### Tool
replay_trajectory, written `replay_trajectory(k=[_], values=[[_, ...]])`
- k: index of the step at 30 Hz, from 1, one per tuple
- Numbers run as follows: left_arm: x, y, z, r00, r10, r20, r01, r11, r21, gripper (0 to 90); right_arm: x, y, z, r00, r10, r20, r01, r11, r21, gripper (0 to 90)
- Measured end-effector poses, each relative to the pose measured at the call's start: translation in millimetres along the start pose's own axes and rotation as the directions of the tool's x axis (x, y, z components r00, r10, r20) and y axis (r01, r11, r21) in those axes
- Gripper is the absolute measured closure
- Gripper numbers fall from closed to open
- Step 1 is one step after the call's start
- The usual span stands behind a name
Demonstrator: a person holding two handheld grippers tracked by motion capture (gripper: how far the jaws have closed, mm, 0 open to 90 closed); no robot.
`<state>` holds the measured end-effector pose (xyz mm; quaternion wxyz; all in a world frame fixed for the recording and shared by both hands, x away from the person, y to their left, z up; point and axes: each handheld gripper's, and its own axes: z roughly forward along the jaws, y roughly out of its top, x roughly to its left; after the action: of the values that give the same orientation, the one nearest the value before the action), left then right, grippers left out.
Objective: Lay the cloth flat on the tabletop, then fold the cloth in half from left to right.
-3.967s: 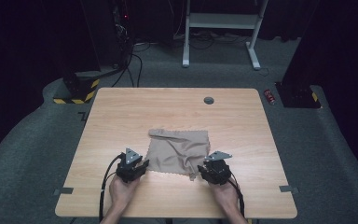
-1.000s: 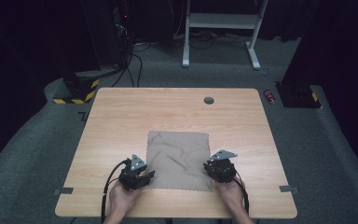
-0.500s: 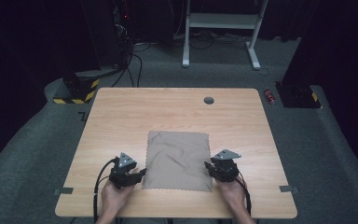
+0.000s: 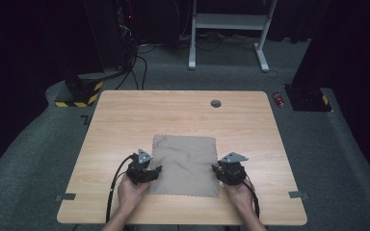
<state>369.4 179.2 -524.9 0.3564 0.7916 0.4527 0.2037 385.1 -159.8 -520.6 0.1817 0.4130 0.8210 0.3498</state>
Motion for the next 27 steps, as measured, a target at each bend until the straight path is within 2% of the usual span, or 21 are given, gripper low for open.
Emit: replay_trajectory(k=[1,5,10,16,19,24,27], values=[[0.3,-3.2,-0.5,1.0,-0.003,0.001,0.003,0.9998,-0.022,41.7,-2.4,0.0,1.1,1.0,0.001,0.003,-0.001,1.0,-0.007,65.3],[1.4,-3.8,-1.5,1.0,-0.002,-0.005,0.002,0.9998,-0.018,41.6,-4.8,-0.7,1.8,1.0,0.003,0.001,-0.003,1.0,-0.016,64.0],[1.4,-3.9,-1.6,0.9999,-0.009,-0.006,0.009,0.9998,-0.016,40.7,-5.6,-1.8,1.5,0.9996,0.02,0.019,-0.02,1.0,-0.019,55.5],[3.1,-3.8,-2.1,0.9997,-0.025,0.004,0.025,0.9995,-0.017,40.4,-4.3,-0.9,-1.6,0.9989,0.035,0.033,-0.035,0.999,-0.005,54.9],[5.7,-2.3,-3.0,0.9977,-0.065,0.023,0.065,0.9979,-0.008,39.8,-1.7,-0.1,-5.3,0.9984,0.057,0.0,-0.057,0.998,-0.012,54.4],[10.0,3.3,-1.9,0.9965,-0.078,0.029,0.078,0.9969,0.007,38.1,4.7,2.4,-6.2,0.998,0.058,-0.025,-0.058,0.998,-0.019,54.9],[15.6,9.5,-2.6,0.9945,-0.099,0.036,0.098,0.9951,0.01,36.9,15.0,6.6,-4.9,0.9964,0.053,-0.067,-0.054,0.998,-0.024,56.3]])
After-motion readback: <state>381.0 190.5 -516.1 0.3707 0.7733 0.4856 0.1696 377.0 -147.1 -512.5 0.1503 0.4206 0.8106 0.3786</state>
